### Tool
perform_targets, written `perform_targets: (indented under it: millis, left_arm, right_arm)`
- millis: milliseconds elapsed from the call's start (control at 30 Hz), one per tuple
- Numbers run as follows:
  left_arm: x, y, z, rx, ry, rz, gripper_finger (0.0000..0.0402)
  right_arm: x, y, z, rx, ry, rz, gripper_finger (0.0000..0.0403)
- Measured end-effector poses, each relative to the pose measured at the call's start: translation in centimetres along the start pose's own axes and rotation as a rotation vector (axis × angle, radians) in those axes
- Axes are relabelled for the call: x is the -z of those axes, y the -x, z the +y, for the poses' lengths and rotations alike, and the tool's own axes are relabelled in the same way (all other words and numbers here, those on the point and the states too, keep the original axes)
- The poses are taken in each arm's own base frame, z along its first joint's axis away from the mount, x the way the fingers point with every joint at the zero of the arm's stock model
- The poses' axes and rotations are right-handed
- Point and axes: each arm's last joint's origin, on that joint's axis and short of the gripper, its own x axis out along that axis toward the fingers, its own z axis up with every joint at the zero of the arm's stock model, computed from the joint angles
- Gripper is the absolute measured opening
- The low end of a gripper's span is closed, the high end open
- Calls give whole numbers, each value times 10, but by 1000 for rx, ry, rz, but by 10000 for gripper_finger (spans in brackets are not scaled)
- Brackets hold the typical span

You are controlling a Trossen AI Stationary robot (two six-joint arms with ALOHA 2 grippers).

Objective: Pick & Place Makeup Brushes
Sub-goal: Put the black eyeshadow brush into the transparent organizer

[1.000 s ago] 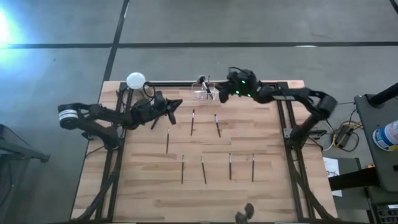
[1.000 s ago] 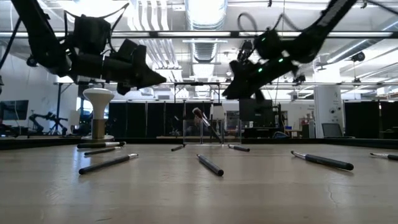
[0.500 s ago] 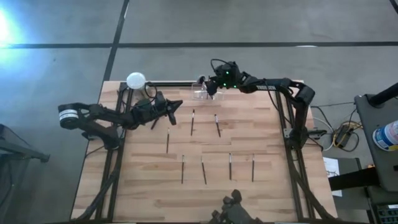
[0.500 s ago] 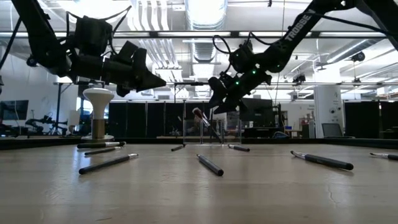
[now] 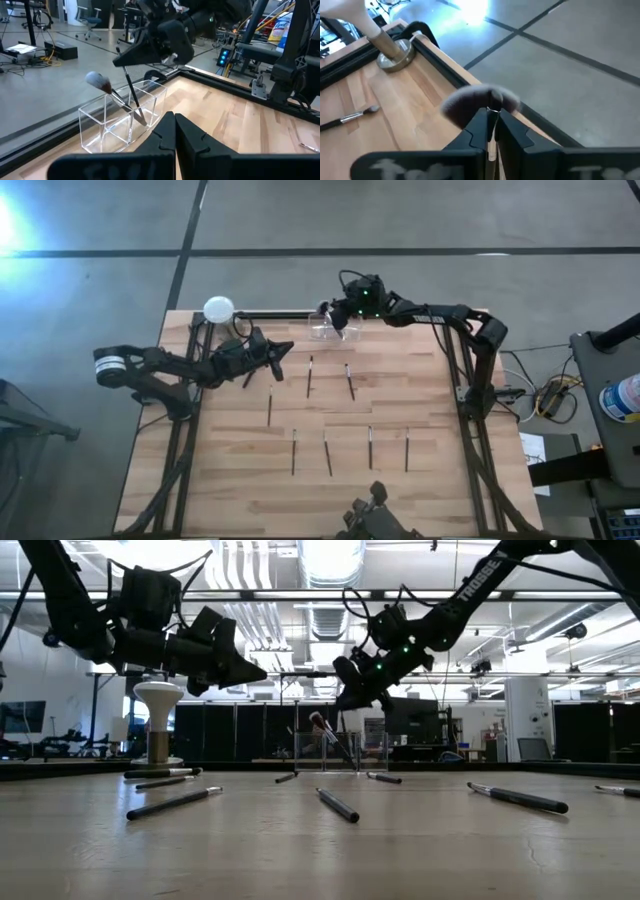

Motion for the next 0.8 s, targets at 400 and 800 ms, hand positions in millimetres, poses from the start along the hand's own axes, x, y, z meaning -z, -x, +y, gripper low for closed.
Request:
perform_targets:
  millis: [400,800]
  left_arm:
    - [0,0,0,1,3,0,0]
    - [0,0,0,1,5,0,0]
  right_arm:
    - [-18,0,6,10,53,89,20]
    - [-7,-10,3,17,49,128,55]
